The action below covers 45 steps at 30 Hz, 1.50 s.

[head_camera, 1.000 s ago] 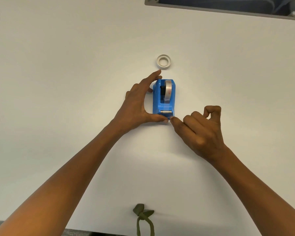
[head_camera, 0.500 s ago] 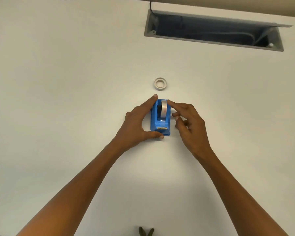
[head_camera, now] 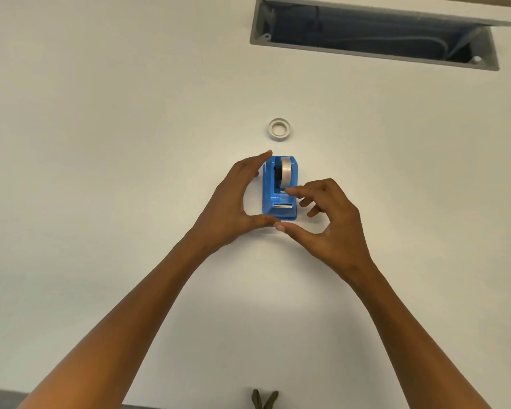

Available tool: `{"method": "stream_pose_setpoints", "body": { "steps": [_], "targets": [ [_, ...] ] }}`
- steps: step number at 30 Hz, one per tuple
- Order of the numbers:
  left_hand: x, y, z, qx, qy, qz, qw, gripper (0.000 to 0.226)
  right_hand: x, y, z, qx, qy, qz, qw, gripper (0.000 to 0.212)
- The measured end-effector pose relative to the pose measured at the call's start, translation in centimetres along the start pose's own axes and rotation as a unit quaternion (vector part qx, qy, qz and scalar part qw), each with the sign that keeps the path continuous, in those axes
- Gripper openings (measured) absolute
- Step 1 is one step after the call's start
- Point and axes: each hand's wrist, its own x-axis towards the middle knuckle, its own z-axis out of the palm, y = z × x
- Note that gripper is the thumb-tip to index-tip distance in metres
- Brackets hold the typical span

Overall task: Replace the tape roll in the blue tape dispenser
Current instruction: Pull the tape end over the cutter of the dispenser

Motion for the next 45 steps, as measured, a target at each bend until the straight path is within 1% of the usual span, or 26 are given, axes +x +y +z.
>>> {"method": "stream_pose_setpoints", "body": {
  "steps": [3, 7, 10, 13, 15, 18, 21, 23, 28, 31, 36, 38, 40, 45],
  "targets": [
    [-1.3, 0.3, -0.1, -0.010, 0.033, -0.005, 0.999, 0.086, 0.2, -0.4, 0.2, -0.025, -0.010, 0.004, 1.000, 0.039],
    [-2.4, 0.3, 0.3, -0.017, 0.056, -0.020, 0.998, 0.065, 0.9, -0.6, -0.5, -0.007, 0.004, 0.031, 0.999, 0.023],
    [-2.3, 0.2, 0.6, -0.021, 0.060, -0.023, 0.998, 0.054, 1.6, -0.8, -1.0, -0.010, -0.012, 0.039, 0.999, 0.019],
    [-2.1, 0.2, 0.7, -0.032, 0.064, -0.023, 0.997, 0.051, 2.0, -1.0, -1.1, -0.030, -0.024, 0.025, 0.999, 0.019],
    [-1.8, 0.2, 0.8, -0.024, 0.063, -0.019, 0.998, 0.055, 2.3, -1.2, -1.1, -0.042, -0.033, 0.015, 0.998, 0.017],
    [-1.4, 0.0, 0.9, -0.011, 0.056, -0.011, 0.998, 0.075, 2.4, -1.2, -1.0, -0.048, -0.036, 0.004, 0.998, 0.009],
    [-0.6, -0.3, 0.9, 0.003, 0.033, -0.009, 0.999, 0.094, 1.9, -1.3, -0.8, -0.057, -0.008, -0.019, 0.998, 0.010],
    [0.0, -0.5, 1.0, 0.021, 0.011, -0.008, 1.000, 0.101, 1.5, -1.1, -0.6, -0.077, 0.020, -0.051, 0.996, 0.012],
    [1.2, -0.7, 0.8, 0.038, 0.000, -0.015, 0.999, 0.096, 0.7, -0.1, -0.5, -0.160, 0.077, -0.158, 0.971, 0.013],
    [1.2, -0.6, 0.6, 0.033, 0.003, -0.010, 0.999, 0.095, 0.6, 0.3, -0.4, -0.210, 0.108, -0.223, 0.946, 0.010],
    [1.1, -0.2, 0.5, 0.026, 0.016, -0.009, 1.000, 0.091, 0.6, 0.5, -0.1, -0.284, 0.148, -0.307, 0.896, 0.005],
    [1.1, -0.1, 0.5, 0.028, 0.015, -0.012, 0.999, 0.091, 0.8, 0.7, -0.2, -0.301, 0.151, -0.338, 0.879, 0.003],
    [1.2, 0.1, 0.4, 0.028, 0.010, -0.016, 0.999, 0.092, 0.9, 1.0, -0.2, -0.311, 0.148, -0.357, 0.868, 0.003],
    [1.4, 0.3, 0.3, 0.051, -0.018, -0.010, 0.998, 0.096, 1.1, 1.3, 0.0, -0.299, 0.153, -0.364, 0.869, 0.004]
  ]
}}
